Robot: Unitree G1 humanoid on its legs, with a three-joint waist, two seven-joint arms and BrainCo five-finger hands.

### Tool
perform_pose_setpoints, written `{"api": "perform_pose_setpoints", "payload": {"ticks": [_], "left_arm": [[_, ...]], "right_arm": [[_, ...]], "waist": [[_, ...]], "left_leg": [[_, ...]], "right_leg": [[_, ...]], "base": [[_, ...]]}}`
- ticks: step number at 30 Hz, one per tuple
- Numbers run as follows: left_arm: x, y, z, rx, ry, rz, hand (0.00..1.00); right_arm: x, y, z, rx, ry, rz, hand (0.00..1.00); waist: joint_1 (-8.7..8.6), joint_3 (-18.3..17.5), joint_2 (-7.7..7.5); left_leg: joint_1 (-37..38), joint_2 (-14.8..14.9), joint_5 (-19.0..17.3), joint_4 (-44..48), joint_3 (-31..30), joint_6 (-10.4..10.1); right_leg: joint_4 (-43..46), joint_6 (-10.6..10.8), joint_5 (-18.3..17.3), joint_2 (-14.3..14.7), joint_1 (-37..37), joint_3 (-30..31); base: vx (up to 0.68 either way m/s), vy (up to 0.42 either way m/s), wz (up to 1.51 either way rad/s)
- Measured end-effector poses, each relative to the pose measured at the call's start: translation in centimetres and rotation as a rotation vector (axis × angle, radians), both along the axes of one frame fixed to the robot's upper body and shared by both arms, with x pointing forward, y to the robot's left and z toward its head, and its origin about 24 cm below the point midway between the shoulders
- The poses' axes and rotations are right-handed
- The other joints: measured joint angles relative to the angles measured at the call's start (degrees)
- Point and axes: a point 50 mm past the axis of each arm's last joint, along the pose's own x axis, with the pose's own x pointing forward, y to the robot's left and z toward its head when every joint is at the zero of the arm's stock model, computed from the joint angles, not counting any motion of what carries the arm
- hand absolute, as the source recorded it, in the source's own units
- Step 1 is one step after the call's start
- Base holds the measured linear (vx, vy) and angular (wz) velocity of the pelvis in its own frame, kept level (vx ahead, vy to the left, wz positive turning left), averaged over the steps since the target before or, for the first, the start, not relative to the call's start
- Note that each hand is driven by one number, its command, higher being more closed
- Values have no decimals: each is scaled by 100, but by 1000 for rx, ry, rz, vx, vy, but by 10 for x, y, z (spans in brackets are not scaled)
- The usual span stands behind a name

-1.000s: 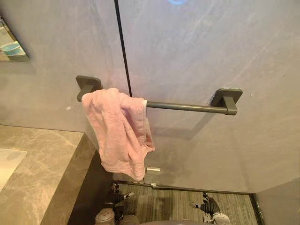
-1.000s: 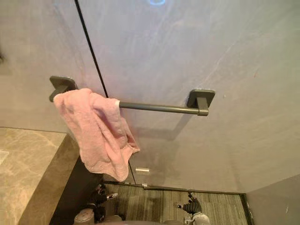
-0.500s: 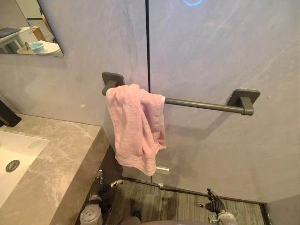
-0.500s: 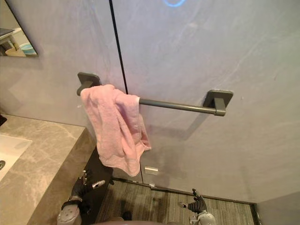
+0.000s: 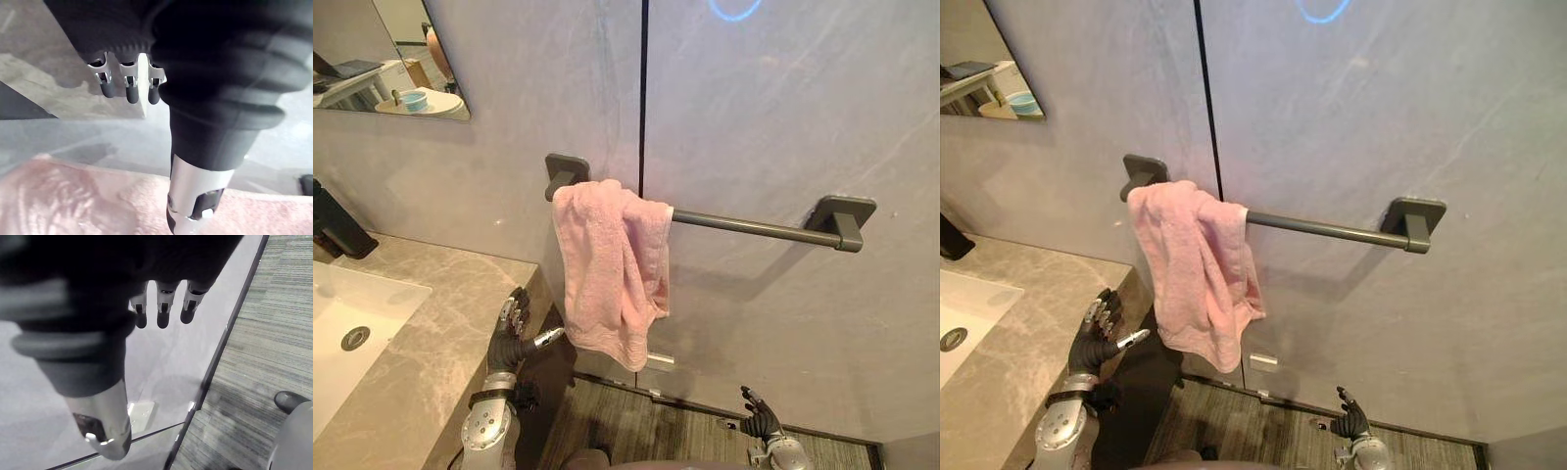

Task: Organize washtable

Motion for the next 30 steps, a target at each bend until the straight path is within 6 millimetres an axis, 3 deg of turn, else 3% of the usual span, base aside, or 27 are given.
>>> {"api": "perform_pose_setpoints", "payload": {"ticks": [6,15,19,20,30], "left_arm": [[4,-13,2,-21,-20,-101,0],[3,-11,-8,8,36,-134,0],[11,-11,-12,11,51,-137,0],[12,-10,-12,13,50,-139,100],[24,-6,-13,62,62,-162,100]], "right_arm": [[-2,-3,-4,-19,37,38,0],[-5,-3,-8,-15,72,40,0],[-4,-6,-7,-17,71,33,0],[-3,-6,-7,-18,68,34,0],[3,-11,-5,-31,56,35,0]], "waist": [[-13,-35,8],[-51,-55,41],[-84,-55,40],[-100,-55,40],[-201,-59,47]], "left_leg": [[110,2,-2,-6,112,-2],[223,0,47,-230,197,-14],[245,-3,92,-289,224,-25],[245,-3,91,-291,227,-24],[327,-7,91,-479,314,-22]], "right_leg": [[16,-21,25,31,-22,133],[-46,-45,86,67,-111,309],[-139,-46,122,86,-114,355],[-149,-46,123,88,-113,360],[-305,-103,197,131,-102,507]], "base": [[8,-13,-10],[-40,-4,-10],[13,-4,-5],[28,-7,-4],[30,-7,-6]]}}
